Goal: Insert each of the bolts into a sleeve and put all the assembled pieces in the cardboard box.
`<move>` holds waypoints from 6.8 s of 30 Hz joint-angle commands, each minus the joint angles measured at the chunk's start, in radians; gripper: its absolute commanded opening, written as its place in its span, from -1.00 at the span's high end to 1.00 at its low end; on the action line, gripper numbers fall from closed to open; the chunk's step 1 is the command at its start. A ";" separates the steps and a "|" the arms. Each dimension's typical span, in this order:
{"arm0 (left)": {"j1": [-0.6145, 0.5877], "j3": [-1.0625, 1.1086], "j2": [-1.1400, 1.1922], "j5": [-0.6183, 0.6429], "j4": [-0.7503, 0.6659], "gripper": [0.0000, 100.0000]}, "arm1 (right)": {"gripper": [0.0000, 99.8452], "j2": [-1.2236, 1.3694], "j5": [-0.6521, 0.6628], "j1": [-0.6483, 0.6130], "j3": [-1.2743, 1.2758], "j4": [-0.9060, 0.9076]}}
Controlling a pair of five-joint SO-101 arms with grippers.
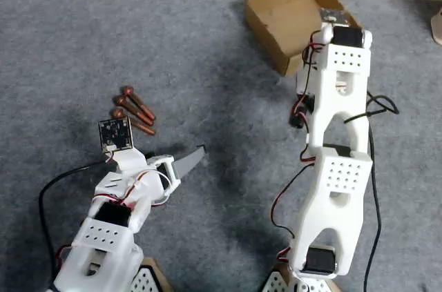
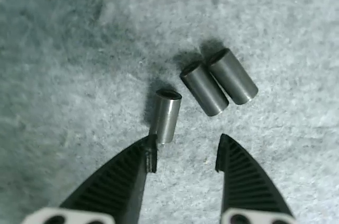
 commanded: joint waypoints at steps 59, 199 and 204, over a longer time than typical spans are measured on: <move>0.018 -0.005 -0.015 0.002 -0.017 0.16 | 0.73 -0.054 -0.084 -0.047 0.638 -0.576; -0.377 -1.503 1.486 0.582 0.598 0.70 | 0.99 -0.045 -0.083 -0.068 0.638 -0.584; -0.371 -1.503 1.488 0.582 0.598 0.96 | 0.99 -0.045 -0.078 -0.068 0.638 -0.584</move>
